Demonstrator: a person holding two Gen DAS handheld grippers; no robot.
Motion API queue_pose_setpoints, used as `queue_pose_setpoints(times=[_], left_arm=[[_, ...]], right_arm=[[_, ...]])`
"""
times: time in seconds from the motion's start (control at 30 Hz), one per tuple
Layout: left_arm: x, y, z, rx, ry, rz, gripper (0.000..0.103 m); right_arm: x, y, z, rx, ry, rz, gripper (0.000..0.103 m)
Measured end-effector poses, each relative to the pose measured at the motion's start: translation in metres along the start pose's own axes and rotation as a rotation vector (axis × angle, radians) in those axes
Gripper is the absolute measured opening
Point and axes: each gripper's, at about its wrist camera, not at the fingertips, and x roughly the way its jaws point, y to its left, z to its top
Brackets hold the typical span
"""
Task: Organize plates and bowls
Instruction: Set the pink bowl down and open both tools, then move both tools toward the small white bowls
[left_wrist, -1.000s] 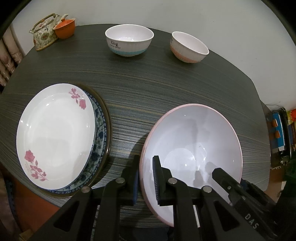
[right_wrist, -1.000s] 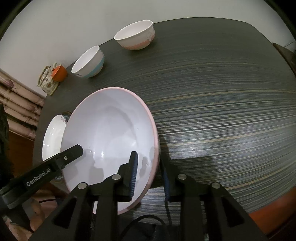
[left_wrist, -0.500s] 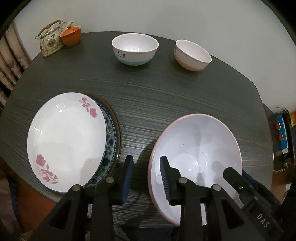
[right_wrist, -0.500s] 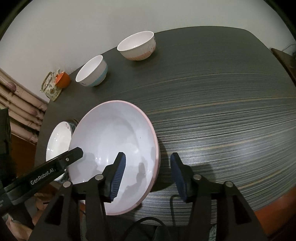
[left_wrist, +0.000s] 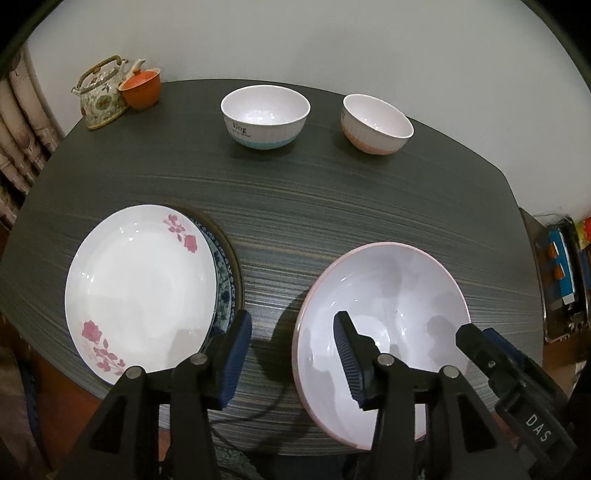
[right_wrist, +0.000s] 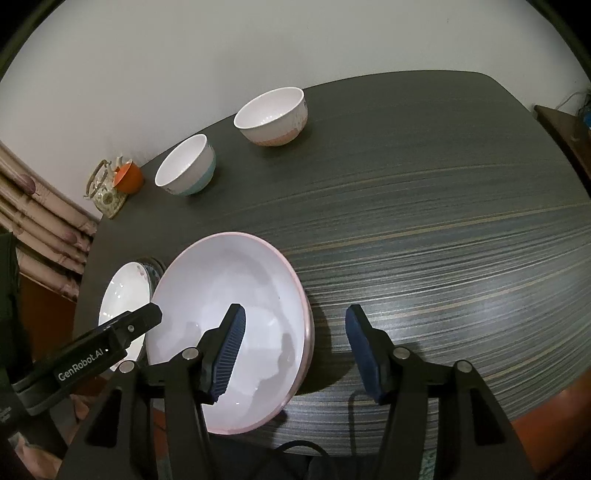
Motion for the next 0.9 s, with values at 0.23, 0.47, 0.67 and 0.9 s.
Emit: queue_pose_setpoints(times=[0.23,0.47,0.67,0.9], left_arm=[[-0.007,-0.002,0.004,0.024,-0.028,0.02,0.051],[-0.011,0.001,0.008,0.035,-0.056,0.054,0.051],[-0.011,0.008,0.015,0.033,-0.062,0.062,0.051],[-0.008,0.018,0.024,0.026,-0.059,0.077,0.051]], right_arm=[[0.001,0.004,0.004,-0.014,-0.018,-0.004,0.063],[0.001,0.009,0.009,-0.033,-0.029,-0.011,0.067],[0.001,0.011,0.012,-0.048,-0.03,-0.008,0.067],[0.003,0.023,0.02,-0.08,-0.026,-0.01,0.067]])
